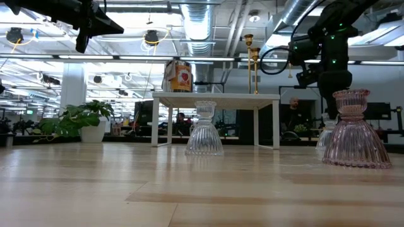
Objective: Pick & Place candle stick holders
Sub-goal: Put the top transparent candle holder on the shelf
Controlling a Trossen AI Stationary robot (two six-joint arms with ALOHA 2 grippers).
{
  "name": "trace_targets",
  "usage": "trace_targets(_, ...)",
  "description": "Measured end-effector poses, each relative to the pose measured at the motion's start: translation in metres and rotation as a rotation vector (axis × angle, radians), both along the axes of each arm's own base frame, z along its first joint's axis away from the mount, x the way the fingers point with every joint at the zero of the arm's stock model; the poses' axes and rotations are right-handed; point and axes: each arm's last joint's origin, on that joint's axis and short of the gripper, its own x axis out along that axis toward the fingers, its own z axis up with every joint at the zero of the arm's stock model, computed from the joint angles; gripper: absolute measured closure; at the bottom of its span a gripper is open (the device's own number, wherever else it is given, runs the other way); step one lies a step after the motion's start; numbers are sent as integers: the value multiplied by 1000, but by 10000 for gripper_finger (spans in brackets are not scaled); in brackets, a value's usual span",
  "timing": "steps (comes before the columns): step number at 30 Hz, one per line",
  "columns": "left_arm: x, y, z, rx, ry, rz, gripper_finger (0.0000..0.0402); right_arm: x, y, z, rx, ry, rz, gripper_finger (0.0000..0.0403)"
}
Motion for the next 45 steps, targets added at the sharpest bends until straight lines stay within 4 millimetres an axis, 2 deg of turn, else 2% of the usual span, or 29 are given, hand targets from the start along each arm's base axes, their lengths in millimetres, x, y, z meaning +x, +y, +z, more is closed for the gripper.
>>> trace_targets(6, 0, 0, 0, 0, 0, 0, 396, 5, 11, 0, 15, 11, 23, 252)
trace_targets(16, 0, 0, 0, 0, 0, 0, 396, 26, 43, 5, 43, -24, 48, 246)
trace_targets(25, 0, 0, 0, 0, 0, 0, 396, 48, 68, 40, 19, -114, 84, 248)
trace_targets(35, 0, 0, 0, 1, 0, 0, 396, 60, 84, 101, -4, -245, 97, 248)
trace_targets(38, 0, 0, 0, 1, 0, 0, 396, 62, 86, 114, -22, -277, 91, 248)
trace_targets(42, 0, 0, 0, 1, 0, 0, 396, 79, 86, 122, -20, -261, 101, 248)
trace_targets(45, 0, 0, 0, 1, 0, -1, 396, 104, 86, 127, -25, -255, 157, 248)
